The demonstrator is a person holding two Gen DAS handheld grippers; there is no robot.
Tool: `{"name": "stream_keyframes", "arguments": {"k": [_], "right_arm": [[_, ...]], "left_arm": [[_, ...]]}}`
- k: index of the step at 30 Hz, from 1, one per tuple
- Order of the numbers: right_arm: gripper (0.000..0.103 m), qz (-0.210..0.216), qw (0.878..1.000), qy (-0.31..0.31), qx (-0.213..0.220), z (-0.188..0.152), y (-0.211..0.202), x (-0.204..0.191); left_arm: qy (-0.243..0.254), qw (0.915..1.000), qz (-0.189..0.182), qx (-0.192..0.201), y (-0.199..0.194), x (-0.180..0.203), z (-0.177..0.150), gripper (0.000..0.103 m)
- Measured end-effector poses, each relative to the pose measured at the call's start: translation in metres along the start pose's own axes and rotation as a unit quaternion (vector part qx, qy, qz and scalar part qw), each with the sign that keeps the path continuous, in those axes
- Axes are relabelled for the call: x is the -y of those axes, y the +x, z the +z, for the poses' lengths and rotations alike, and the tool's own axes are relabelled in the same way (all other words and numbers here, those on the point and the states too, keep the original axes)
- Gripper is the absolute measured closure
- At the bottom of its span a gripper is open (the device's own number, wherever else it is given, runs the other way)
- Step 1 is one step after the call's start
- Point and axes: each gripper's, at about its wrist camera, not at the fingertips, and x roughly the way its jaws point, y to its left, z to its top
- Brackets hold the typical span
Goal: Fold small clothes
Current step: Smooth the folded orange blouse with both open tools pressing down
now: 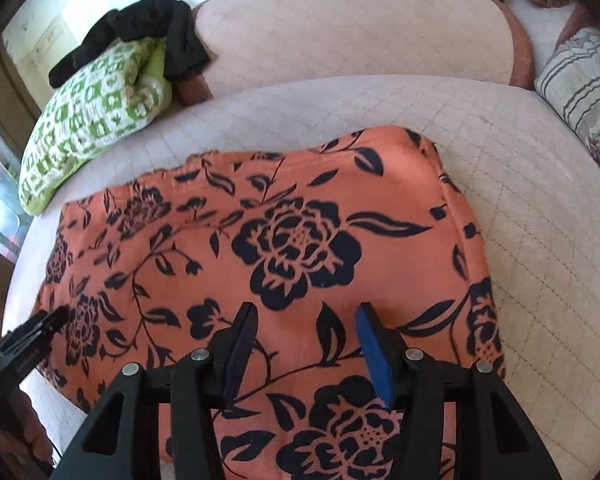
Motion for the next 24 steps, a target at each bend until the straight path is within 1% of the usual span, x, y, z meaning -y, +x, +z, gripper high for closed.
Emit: {"name": "stream_keyframes", "arguments": {"k": [2,4,5,7,8,9,10,11,12,15,17,18,19,20,21,22,23,24], "right_arm": [[0.048,0.002,1.000,0.022,0.006,0.005,-0.002,0.010],[0.048,-0.001,0.998,0.059,0.017,0.008,-0.005,0.028],[0.048,0.006,0.996,0.081,0.022,0.011,-0.005,0.040],[0.048,0.026,0.994,0.109,0.012,0.015,0.004,0.057],[0.048,0.046,0.991,0.126,-0.007,0.017,0.014,0.066],[0.049,0.056,0.989,0.140,-0.013,0.018,0.019,0.071],[0.049,0.063,0.987,0.149,-0.011,0.016,0.017,0.076],[0.049,0.066,0.986,0.153,-0.011,0.018,0.015,0.075],[0.049,0.066,0.986,0.154,-0.010,0.020,0.013,0.075],[0.049,0.069,0.986,0.152,0.022,0.018,-0.007,0.077],[0.049,0.065,0.987,0.139,0.057,0.021,-0.015,0.074],[0.048,0.065,0.986,0.132,0.076,0.024,-0.018,0.074],[0.048,0.064,0.986,0.130,0.085,0.026,-0.019,0.075],[0.045,0.059,0.987,0.128,0.081,0.028,-0.012,0.077],[0.043,0.050,0.988,0.131,0.062,0.027,-0.004,0.081],[0.043,0.041,0.989,0.139,0.029,0.025,0.009,0.087],[0.043,0.037,0.987,0.154,0.013,0.022,0.018,0.093],[0.043,0.037,0.986,0.162,0.021,0.021,0.017,0.096]], "left_arm": [[-0.012,0.9999,0.008,0.007,-0.002,-0.002,0.006,0.046],[-0.036,0.9988,0.025,0.019,-0.005,-0.012,0.014,0.046],[-0.048,0.9981,0.032,0.021,-0.003,-0.018,0.018,0.044],[-0.068,0.9965,0.049,0.003,0.006,-0.031,0.020,0.039],[-0.071,0.9957,0.057,-0.016,0.016,-0.035,0.019,0.038],[-0.070,0.9949,0.061,-0.040,0.028,-0.036,0.017,0.037],[-0.073,0.9947,0.057,-0.045,0.035,-0.038,0.016,0.033],[-0.077,0.9943,0.064,-0.037,0.033,-0.038,0.016,0.031],[-0.073,0.9942,0.069,-0.036,0.030,-0.037,0.019,0.031],[-0.066,0.9961,0.055,-0.023,0.018,-0.032,0.021,0.031],[-0.066,0.9967,0.047,-0.008,0.011,-0.026,0.021,0.031],[-0.059,0.9974,0.041,-0.006,0.005,-0.020,0.017,0.031],[-0.051,0.9979,0.039,-0.009,0.006,-0.015,0.017,0.031],[-0.043,0.9982,0.041,-0.012,0.007,-0.010,0.016,0.031],[-0.033,0.9982,0.047,-0.013,0.010,-0.005,0.014,0.031],[-0.028,0.9981,0.054,-0.010,0.010,-0.001,0.012,0.031],[-0.021,0.9979,0.062,-0.005,0.008,0.003,0.011,0.031],[-0.015,0.9976,0.067,-0.003,0.007,0.004,0.013,0.031]]}}
